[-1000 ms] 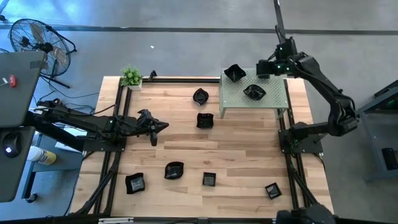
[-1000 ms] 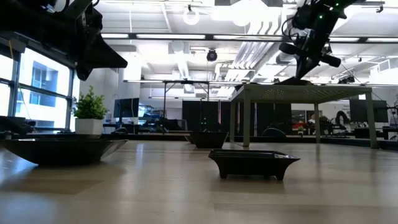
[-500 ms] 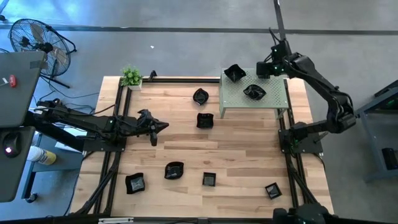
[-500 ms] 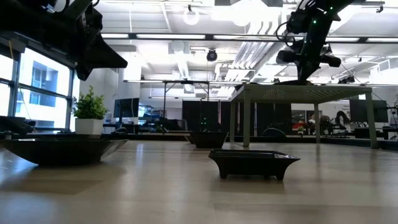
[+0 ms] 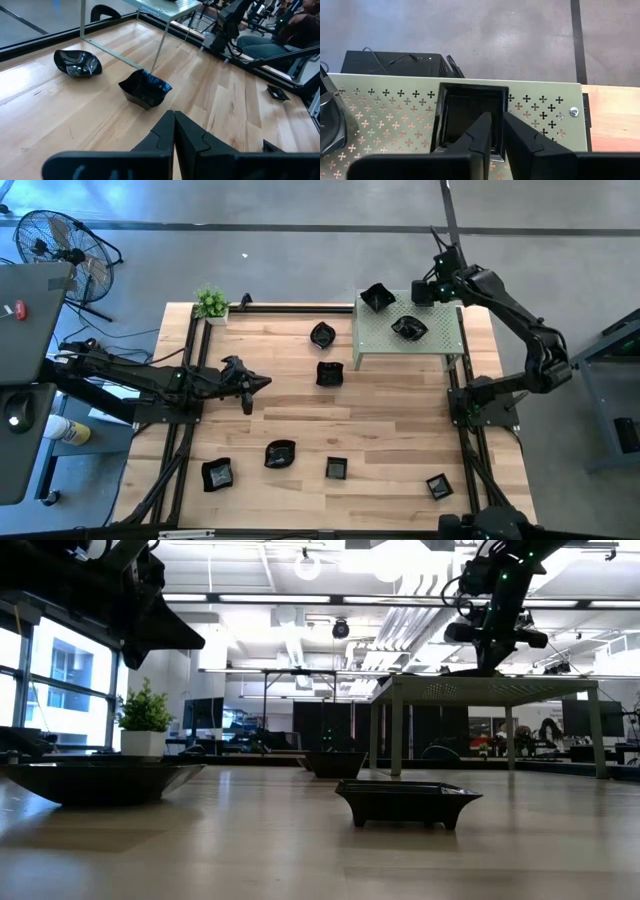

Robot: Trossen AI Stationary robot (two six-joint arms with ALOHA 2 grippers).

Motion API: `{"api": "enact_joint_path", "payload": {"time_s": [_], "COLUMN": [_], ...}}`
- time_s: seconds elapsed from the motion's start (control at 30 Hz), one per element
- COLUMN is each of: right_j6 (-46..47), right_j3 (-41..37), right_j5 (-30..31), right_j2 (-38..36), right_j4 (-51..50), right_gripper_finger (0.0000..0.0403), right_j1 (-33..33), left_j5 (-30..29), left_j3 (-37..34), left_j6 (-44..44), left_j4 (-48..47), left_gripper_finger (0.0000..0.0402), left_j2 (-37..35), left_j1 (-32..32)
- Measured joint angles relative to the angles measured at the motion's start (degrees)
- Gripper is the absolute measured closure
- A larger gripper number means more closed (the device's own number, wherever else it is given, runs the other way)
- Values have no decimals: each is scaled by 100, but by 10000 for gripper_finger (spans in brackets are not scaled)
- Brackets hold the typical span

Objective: Pick & Place Mini shaped plates
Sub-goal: Stack the square plate on top of the square plate on the shelf, then stack the leaf-shaped plate on top of the leaf-shaped plates on the shelf

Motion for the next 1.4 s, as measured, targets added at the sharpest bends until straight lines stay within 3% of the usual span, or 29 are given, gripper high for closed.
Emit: {"api": "enact_joint_path", "payload": {"time_s": [0.23, 0.43, 0.57, 0.77, 0.9, 1.07, 1.17, 1.4], "right_j6": [-16, -635, -836, -366, 15, 105, 107, 6], "right_j3": [0, -2, -250, -1528, -2159, -2350, -2354, -2354], "right_j5": [-59, -763, -994, -1404, -1163, -598, -335, -261], "right_j2": [-6, -435, -963, -1886, -2407, -2892, -3099, -3412], "right_j4": [0, -8, 307, 2196, 2934, 3041, 3042, 3043], "right_gripper_finger": [351, 395, 395, 399, 401, 401, 401, 401], "right_j1": [-1, 152, 809, 2136, 2962, 3752, 4032, 4305], "left_j5": [0, 16, 173, 199, 350, 631, 975, 1895], "left_j3": [0, 0, 0, 0, 8, 539, 901, 1272], "left_j6": [0, -161, -398, -631, -714, -796, -798, -1490], "left_j4": [2, 42, 16, 6, -108, -1496, -1998, -2205], "left_gripper_finger": [401, 401, 401, 401, 401, 401, 401, 387], "left_j2": [0, -1, 1, 1, 1, 210, 570, 1752], "left_j1": [0, 0, 0, 2, 2, 2, 0, 0]}}
